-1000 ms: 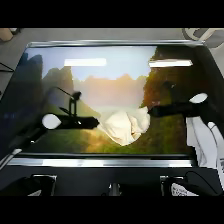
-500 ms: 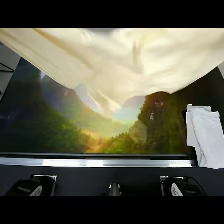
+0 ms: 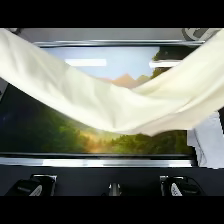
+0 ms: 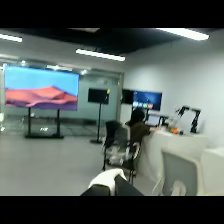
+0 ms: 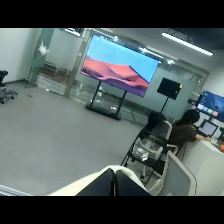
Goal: Fold the shirts.
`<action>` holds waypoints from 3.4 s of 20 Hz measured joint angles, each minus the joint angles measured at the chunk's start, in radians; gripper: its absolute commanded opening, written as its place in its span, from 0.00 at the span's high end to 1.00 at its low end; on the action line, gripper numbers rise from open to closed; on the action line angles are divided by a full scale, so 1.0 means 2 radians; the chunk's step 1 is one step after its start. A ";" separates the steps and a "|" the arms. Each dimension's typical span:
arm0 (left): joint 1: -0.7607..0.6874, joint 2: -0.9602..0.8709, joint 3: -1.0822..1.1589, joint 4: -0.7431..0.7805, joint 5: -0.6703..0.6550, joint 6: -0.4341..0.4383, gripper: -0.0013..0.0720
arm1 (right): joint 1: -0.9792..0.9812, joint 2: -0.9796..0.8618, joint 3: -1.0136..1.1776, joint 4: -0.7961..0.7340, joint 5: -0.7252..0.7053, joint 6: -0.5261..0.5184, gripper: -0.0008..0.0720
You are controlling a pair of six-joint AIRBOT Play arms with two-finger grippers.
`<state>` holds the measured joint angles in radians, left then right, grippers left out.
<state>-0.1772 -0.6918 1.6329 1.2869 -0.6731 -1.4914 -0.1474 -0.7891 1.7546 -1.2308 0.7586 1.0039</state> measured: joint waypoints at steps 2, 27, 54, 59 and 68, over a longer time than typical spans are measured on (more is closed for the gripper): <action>0.000 -0.016 -0.005 0.035 -0.050 0.001 0.95 | 0.000 -0.036 0.001 -0.009 -0.005 0.001 0.96; 0.001 -0.078 -0.427 -0.002 -0.074 -0.028 0.95 | 0.024 -0.262 -0.394 0.064 0.319 0.011 0.15; 0.004 -0.055 -0.374 -0.005 -0.075 -0.027 0.95 | 0.026 -0.220 -0.521 0.280 0.188 -0.094 0.96; 0.017 -0.002 -0.147 0.015 -0.040 -0.042 0.95 | 0.025 -0.101 -0.210 0.216 0.189 -0.169 0.96; 0.022 0.056 0.058 0.032 -0.026 -0.051 0.95 | 0.026 0.068 0.020 0.004 0.014 -0.084 0.96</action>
<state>-0.1341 -0.5789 1.7493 1.3518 -0.7250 -1.5932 -0.0959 -0.6537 1.7947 -1.2232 0.7864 0.8356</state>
